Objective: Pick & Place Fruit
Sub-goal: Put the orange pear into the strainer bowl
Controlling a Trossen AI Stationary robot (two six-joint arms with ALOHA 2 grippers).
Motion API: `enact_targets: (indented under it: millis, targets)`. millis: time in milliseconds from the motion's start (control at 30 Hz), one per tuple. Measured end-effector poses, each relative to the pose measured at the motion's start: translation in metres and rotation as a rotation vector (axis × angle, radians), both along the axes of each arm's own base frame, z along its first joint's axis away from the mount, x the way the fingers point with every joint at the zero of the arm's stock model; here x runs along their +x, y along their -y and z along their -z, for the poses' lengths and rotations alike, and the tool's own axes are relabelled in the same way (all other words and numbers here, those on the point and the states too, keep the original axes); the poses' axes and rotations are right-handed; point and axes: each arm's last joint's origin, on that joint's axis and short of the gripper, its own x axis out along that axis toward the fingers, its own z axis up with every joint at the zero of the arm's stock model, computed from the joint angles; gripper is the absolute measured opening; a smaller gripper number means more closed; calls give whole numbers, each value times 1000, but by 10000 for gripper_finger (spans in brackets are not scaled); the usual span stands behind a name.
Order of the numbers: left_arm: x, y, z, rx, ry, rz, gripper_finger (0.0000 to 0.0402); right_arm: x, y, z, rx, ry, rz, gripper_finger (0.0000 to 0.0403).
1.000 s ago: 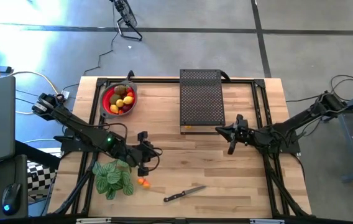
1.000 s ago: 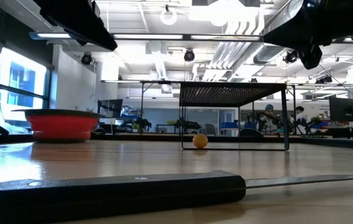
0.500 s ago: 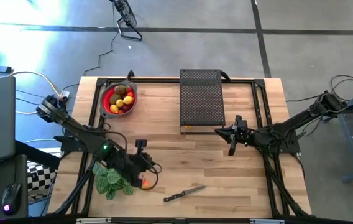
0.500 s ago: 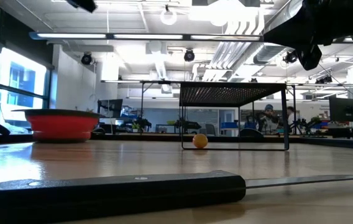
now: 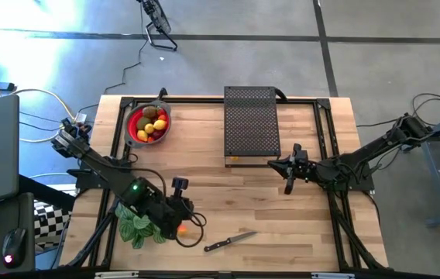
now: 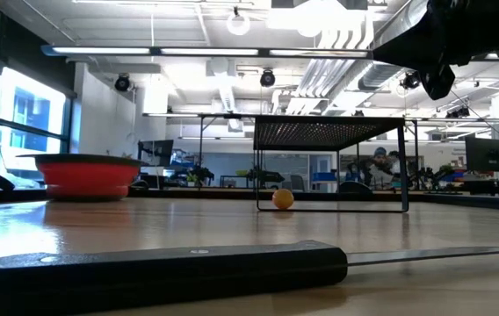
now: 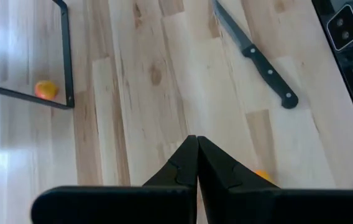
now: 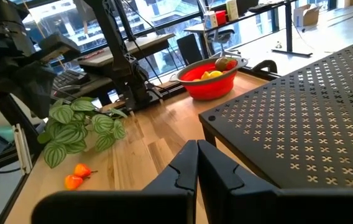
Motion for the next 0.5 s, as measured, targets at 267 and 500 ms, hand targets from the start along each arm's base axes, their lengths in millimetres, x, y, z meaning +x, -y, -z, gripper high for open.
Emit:
enact_targets:
  millis: [267,500]
  targets:
    - [0,0,0,-5,0,-9,0,0,0,0,3,3,0,3]
    - [0,0,0,-10,-1,-16,0,0,0,0,7,5,1,3]
